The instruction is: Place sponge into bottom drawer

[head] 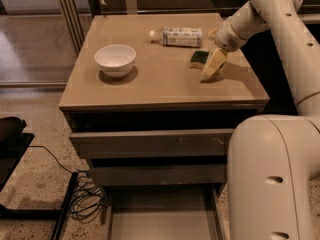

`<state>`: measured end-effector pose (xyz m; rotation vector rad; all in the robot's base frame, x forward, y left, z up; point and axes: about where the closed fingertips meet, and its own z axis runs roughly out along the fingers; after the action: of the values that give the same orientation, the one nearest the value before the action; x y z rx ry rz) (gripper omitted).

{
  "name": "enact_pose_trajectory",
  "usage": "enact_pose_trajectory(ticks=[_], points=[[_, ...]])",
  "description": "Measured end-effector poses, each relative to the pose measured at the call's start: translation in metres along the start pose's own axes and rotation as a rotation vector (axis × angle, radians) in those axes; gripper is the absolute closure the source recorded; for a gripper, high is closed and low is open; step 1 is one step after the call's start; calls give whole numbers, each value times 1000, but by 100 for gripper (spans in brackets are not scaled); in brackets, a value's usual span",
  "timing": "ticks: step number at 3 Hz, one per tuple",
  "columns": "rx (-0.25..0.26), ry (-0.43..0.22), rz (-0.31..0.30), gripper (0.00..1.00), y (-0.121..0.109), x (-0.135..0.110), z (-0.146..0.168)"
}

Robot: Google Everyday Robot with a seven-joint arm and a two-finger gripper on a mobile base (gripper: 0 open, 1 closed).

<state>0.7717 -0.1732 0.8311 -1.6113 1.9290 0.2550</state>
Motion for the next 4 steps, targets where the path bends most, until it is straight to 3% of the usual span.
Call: enact_pose_trajectory(ticks=[1,4], points=[[0,0,0,19,0,0,0],[0,0,0,88,0,0,0]])
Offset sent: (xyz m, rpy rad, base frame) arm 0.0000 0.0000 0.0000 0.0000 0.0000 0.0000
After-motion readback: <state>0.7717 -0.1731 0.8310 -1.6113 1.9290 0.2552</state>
